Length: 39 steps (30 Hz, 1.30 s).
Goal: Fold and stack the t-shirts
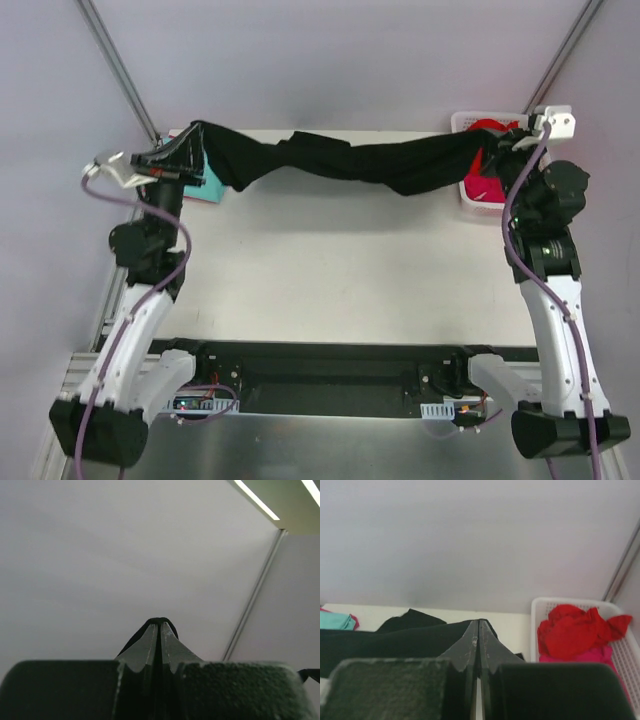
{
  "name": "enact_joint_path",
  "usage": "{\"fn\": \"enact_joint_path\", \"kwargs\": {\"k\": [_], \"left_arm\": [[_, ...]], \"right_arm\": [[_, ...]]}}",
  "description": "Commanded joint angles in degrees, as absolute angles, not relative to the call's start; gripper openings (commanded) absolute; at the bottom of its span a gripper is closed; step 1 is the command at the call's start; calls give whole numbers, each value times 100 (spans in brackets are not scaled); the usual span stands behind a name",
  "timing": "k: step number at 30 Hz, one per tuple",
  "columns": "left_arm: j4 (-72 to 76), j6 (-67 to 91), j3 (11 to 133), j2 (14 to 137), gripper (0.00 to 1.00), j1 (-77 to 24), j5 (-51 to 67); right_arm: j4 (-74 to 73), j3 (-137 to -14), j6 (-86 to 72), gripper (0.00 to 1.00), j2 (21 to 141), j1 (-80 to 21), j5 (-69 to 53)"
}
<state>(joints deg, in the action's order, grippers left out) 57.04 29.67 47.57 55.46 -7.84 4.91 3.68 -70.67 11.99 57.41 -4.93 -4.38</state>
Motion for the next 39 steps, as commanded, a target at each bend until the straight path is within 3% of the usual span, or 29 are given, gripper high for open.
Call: {"fn": "enact_joint_path", "kwargs": {"k": [1, 5, 9, 13, 17, 21, 29, 32, 35, 39], "left_arm": [[3947, 2989, 4605, 3372, 0, -809, 413], [1946, 3111, 4974, 2392, 0, -809, 299], [1065, 3384, 5159, 1864, 0, -809, 281], [949, 3296, 5492, 2214, 0, -809, 202], [2169, 3269, 5528, 2934, 0, -809, 412], [3423, 3279, 5870, 4004, 0, -809, 579], [4138, 3348, 6872, 6641, 0, -809, 371], [5856, 3347, 7154, 8047, 0, -809, 326], [7081, 3594, 8336, 9638, 0, -756, 701], [6470, 3998, 12011, 11395, 0, -756, 1580]], "right_arm": [[-349, -6873, 1116, 1, 4827, -457, -176], [-1808, -7295, 888, 1, 4598, -457, -149], [-1802, -6962, 484, 1, 3983, -466, -360], [-2178, -7415, 404, 1, 4051, -457, -316], [-2093, -7717, 439, 1, 4306, -466, -465], [-2030, -8269, 483, 1, 4814, -457, -632], [-1233, -8903, 817, 1, 6862, -457, -308], [-165, -9079, 984, 1, 8057, -431, -579], [788, -9542, 713, 1, 8978, -317, -1133], [896, -11080, 457, 0, 9737, -264, -1730]]}}
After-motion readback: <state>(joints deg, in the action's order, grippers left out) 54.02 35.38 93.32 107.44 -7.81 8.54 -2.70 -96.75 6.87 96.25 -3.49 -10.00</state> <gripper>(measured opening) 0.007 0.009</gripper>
